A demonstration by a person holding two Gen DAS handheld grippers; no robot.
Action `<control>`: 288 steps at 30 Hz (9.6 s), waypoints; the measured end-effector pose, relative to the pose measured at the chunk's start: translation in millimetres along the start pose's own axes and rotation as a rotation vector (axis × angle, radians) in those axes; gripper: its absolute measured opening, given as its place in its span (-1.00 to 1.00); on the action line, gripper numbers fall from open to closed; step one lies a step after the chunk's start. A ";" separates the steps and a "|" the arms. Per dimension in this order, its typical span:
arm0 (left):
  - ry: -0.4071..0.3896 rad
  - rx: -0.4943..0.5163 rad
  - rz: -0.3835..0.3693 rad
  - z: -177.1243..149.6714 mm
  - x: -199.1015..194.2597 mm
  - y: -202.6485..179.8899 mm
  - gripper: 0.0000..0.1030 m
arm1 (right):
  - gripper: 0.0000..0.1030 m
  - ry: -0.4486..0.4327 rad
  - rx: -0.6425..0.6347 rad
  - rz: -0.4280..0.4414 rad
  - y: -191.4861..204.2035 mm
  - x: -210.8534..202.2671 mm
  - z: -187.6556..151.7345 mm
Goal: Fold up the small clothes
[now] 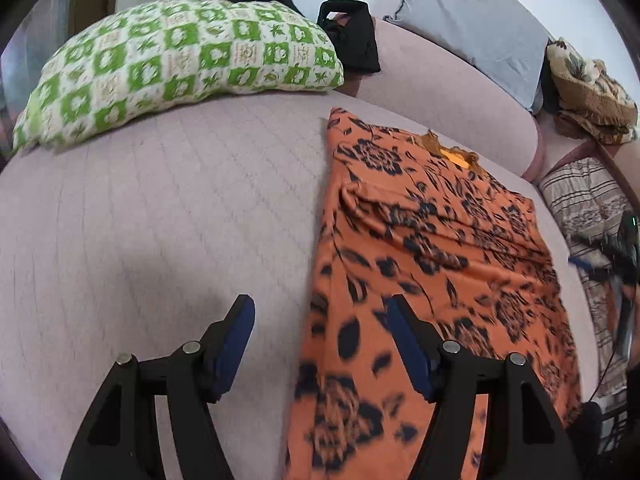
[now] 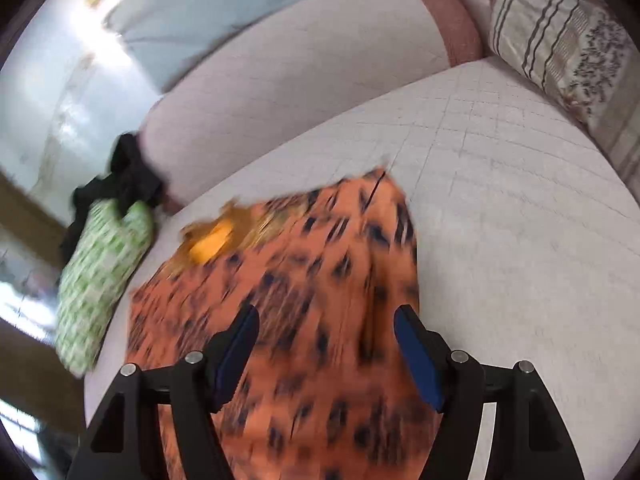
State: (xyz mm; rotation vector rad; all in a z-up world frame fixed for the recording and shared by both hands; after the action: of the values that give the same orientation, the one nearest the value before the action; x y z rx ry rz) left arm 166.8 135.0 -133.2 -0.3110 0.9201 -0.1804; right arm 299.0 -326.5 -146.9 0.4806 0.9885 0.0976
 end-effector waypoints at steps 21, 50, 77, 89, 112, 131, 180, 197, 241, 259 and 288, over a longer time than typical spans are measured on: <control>0.186 0.080 0.119 -104.7 -18.8 -4.3 0.44 | 0.46 0.175 0.229 0.101 -81.3 -78.8 -225.8; 0.168 0.031 0.065 -112.2 -31.5 -7.9 -0.03 | 0.23 0.142 0.162 0.034 -90.3 -90.7 -238.6; 0.174 0.093 0.157 -115.7 -23.9 -12.1 -0.03 | -0.25 0.157 0.093 -0.082 -91.6 -85.6 -241.4; 0.177 0.087 0.168 -114.6 -25.4 -9.5 -0.26 | 0.05 0.185 0.056 -0.111 -87.6 -80.4 -241.4; 0.174 0.106 0.141 -110.5 -29.0 -18.9 -0.43 | -0.36 0.194 0.106 -0.039 -96.0 -97.1 -244.4; 0.240 0.084 0.095 -91.7 -23.2 -14.0 -0.86 | -0.87 0.283 0.179 0.083 -98.2 -74.9 -236.8; 0.084 0.048 0.050 64.4 96.0 16.8 -0.85 | -0.68 0.038 -0.438 -0.208 25.7 111.2 33.8; -0.251 0.299 0.105 178.5 33.1 -69.9 -0.91 | -0.88 -0.269 -0.336 -0.190 25.7 -0.1 79.0; -0.136 -0.164 0.039 94.7 71.6 -48.0 -0.90 | -0.82 -0.143 0.481 0.167 -22.1 15.3 -51.1; 0.017 -0.115 0.002 -7.3 14.5 -6.0 0.09 | -0.16 0.025 0.372 0.038 -65.0 -75.7 -200.3; -0.034 0.276 -0.055 104.1 52.4 -53.2 -0.88 | -0.88 -0.164 -0.271 -0.312 -12.7 -70.1 -26.8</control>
State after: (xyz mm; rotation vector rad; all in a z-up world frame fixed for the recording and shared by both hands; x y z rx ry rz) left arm 280.5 89.4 -95.7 -0.0829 0.8416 -0.3483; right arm 236.3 -349.1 -110.0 0.0814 0.8628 -0.0869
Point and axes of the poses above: each gripper's, at about its wrist camera, not at the fingertips, and x roughly the way its jaws point, y to its left, z to its top, the point moved 7 cm from there along x, roughly the way its jaws point, and after that the axes turned 5 degrees about -z, right-handed, at the moved point
